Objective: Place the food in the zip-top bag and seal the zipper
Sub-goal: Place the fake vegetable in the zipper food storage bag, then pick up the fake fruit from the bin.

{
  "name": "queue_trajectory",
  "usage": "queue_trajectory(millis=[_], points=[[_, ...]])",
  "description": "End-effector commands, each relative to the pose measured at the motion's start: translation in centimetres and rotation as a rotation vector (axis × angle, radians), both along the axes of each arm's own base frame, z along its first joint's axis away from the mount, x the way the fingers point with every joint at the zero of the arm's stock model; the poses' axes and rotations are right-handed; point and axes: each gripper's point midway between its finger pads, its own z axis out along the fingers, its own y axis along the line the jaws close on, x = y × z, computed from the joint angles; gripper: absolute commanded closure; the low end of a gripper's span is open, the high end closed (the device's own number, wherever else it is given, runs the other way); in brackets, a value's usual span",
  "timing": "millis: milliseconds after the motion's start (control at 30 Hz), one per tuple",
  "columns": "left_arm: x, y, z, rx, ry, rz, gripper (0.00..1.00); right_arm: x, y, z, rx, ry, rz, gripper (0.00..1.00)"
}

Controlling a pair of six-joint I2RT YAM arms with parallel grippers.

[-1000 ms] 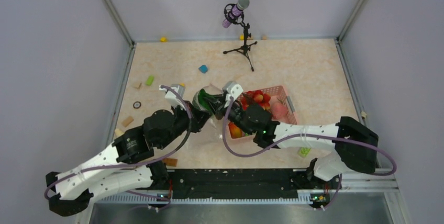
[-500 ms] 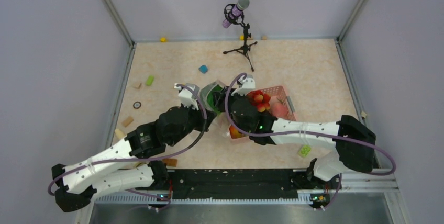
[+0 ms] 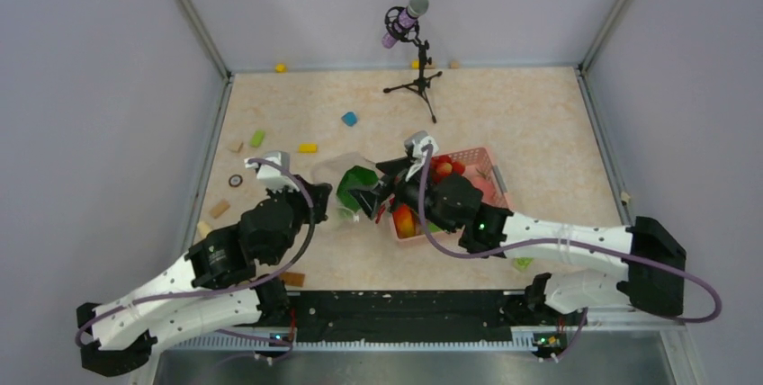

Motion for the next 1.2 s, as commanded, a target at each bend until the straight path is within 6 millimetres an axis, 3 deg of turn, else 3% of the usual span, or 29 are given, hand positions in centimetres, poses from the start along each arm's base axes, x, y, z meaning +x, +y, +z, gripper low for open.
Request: queue_trajectory(millis=[0, 133, 300, 400, 500, 567, 667, 767, 1167], points=[[1.1, 2.8, -0.4, -0.006, -0.031, 0.164, 1.00, -4.3, -0.8, 3.4, 0.021, -0.156, 0.216, 0.01], [1.4, 2.6, -1.3, 0.041, -0.017, 0.179, 1.00, -3.5, -3.7, 3.7, -0.019, -0.090, 0.110, 0.01], [1.8, 1.8, -2.0, 0.074, -0.010, 0.166, 1.00, -0.8, -9.3, 0.9, -0.075, 0.056, -0.164, 0.01], [1.9, 0.1, -2.5, 0.093, -0.007, 0.099, 1.00, 0.7, -12.6, -1.5, -0.099, 0.139, -0.324, 0.01], [1.8, -1.3, -3.3, 0.118, 0.009, 0.042, 1.00, 1.7, -16.0, -5.4, -0.179, 0.244, -0.489, 0.01], [1.8, -1.8, -3.7, 0.132, 0.022, 0.026, 1.00, 2.0, -17.2, -7.9, -0.230, 0.300, -0.552, 0.01], [1.7, -2.4, -4.2, 0.141, 0.035, 0.006, 1.00, 2.2, -17.6, -11.2, -0.309, 0.365, -0.591, 0.01], [1.8, -2.4, -4.3, 0.142, 0.034, 0.007, 1.00, 2.5, -17.0, -13.2, -0.331, 0.400, -0.613, 0.02], [1.6, -2.0, -4.5, 0.129, 0.023, 0.007, 1.00, 4.0, -12.8, -17.0, -0.388, 0.417, -0.560, 0.07]])
